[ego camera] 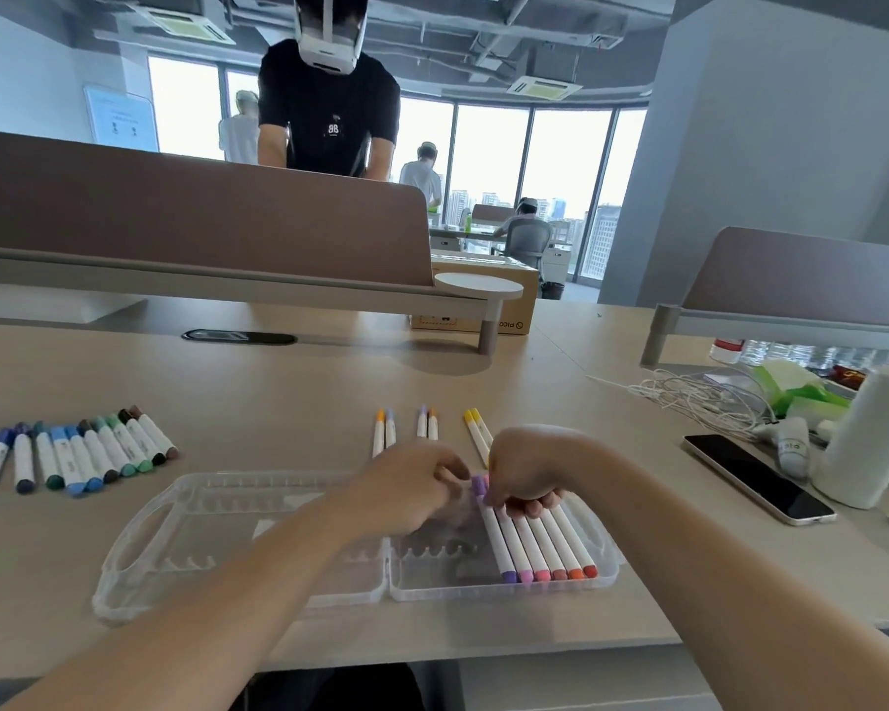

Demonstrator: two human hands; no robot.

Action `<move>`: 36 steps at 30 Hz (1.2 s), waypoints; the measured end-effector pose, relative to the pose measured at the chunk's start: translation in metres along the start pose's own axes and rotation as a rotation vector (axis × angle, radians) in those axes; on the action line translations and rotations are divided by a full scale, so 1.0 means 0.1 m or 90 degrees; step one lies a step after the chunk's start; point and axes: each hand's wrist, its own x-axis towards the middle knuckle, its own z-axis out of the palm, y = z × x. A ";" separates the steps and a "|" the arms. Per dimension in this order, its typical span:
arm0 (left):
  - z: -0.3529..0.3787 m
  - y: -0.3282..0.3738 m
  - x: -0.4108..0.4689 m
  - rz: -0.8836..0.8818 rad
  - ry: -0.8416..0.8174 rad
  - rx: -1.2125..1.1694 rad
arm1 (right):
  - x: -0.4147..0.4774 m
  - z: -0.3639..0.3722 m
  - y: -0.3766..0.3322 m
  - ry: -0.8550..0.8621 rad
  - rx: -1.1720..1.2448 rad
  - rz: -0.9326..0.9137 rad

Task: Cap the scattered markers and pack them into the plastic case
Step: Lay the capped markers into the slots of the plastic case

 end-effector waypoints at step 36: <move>-0.57 -0.53 0.07 -0.113 0.174 -0.039 | 0.57 -0.37 -0.98 0.068 -0.104 -0.032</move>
